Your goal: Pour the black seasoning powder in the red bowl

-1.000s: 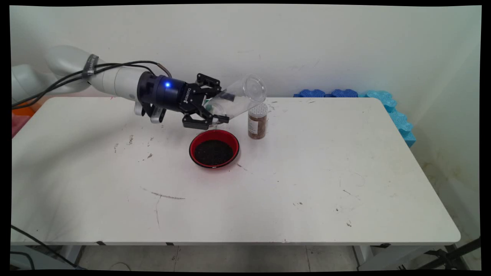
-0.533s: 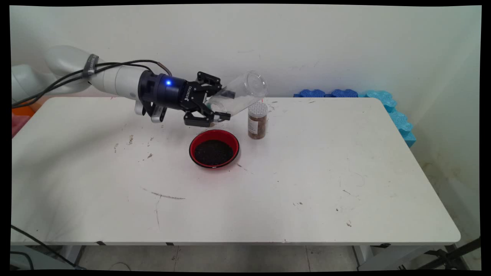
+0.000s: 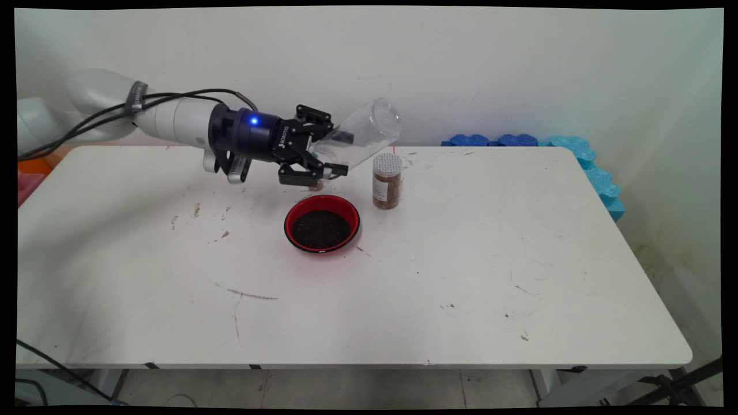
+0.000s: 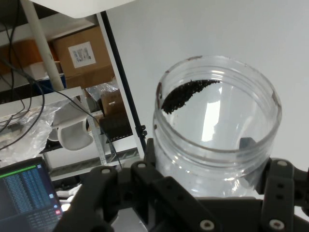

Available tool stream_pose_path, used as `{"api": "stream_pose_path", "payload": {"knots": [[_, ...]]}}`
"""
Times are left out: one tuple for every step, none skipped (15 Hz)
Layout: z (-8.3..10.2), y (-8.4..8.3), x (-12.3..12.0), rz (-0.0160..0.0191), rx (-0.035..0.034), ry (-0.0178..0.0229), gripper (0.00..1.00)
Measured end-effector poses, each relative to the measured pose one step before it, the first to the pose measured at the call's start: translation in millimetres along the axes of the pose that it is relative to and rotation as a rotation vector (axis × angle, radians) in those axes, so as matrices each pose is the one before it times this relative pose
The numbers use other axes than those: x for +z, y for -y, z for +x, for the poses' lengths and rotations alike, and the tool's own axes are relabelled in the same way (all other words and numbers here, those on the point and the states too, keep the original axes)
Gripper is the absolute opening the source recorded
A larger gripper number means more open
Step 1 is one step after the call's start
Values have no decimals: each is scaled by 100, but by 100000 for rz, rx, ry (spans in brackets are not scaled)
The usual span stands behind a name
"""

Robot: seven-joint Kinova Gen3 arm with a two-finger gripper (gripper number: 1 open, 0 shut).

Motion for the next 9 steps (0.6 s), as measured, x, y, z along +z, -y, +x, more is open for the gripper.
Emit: {"api": "stream_pose_path", "payload": {"knots": [[-17,11,-12,-147,-85,22,0],[-15,25,-21,-217,-156,-8,0],[-23,17,-22,-222,-112,-2,0],[-6,30,-26,-153,-30,-25,0],[0,20,-33,-91,184,-28,0],[-14,20,-35,-40,591,-30,0],[-1,6,-39,26,1096,-75,0],[14,-8,-36,143,1309,-60,0],[4,-3,-27,126,1000,-48,0]]}}
